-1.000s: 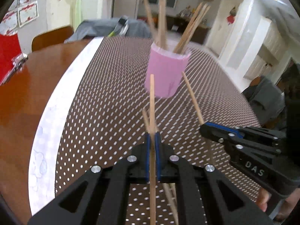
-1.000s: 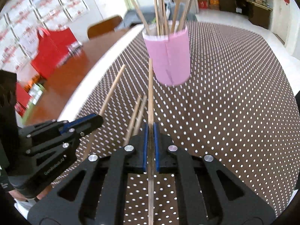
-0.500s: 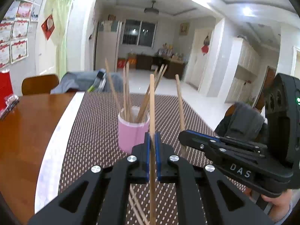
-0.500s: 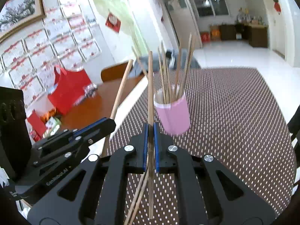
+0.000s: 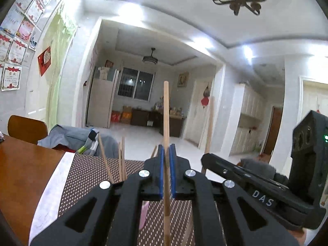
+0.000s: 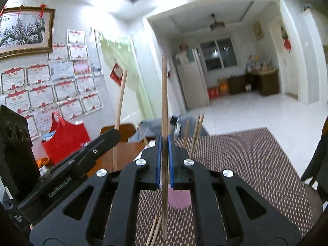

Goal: Organize utensils
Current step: 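Lift both held sticks up over the pink cup, then open the left gripper to drop its stick into the pink cup, then open the right gripper to drop its stick into the pink cup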

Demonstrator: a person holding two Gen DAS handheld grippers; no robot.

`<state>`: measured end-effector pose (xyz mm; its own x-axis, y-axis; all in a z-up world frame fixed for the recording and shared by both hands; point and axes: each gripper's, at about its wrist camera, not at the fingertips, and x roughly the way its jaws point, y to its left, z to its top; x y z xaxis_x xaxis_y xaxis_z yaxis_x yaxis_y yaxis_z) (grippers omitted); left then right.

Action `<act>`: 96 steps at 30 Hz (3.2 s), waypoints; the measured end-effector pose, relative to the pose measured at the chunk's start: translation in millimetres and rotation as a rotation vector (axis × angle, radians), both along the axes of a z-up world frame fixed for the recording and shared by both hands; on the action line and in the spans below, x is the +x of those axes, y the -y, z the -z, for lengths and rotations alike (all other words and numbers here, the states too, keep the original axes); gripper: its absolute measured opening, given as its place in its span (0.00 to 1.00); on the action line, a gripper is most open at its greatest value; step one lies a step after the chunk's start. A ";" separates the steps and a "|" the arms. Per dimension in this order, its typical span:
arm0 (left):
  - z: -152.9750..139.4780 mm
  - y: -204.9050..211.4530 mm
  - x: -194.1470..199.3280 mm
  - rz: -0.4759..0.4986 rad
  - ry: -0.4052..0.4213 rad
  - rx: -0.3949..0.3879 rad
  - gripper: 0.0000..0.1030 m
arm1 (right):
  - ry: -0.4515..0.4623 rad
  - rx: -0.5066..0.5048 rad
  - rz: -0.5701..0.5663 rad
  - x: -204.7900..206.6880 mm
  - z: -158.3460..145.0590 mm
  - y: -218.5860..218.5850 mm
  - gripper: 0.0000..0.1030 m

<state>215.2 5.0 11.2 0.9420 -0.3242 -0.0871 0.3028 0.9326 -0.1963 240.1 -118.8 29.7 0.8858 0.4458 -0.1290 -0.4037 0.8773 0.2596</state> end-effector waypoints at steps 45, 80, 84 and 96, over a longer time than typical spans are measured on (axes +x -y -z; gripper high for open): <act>50.4 -19.0 118.7 -0.198 0.132 -0.039 0.06 | 0.144 0.031 0.108 80.9 23.3 -25.3 0.07; 56.5 -18.1 121.8 -0.202 0.122 -0.080 0.27 | 0.091 0.023 0.084 84.3 24.9 -29.6 0.07; 53.8 -18.0 121.8 -0.212 0.088 -0.049 0.28 | 0.083 0.027 0.084 83.9 23.9 -29.7 0.07; 27.4 -25.3 102.4 -0.282 -0.042 0.070 0.36 | 0.053 0.008 0.064 84.7 25.0 -37.5 0.07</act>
<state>317.7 30.2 -16.2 0.9891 -0.0414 -0.1413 0.0222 0.9906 -0.1350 324.8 -81.2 4.7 0.9181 0.3885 -0.0779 -0.3598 0.8998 0.2469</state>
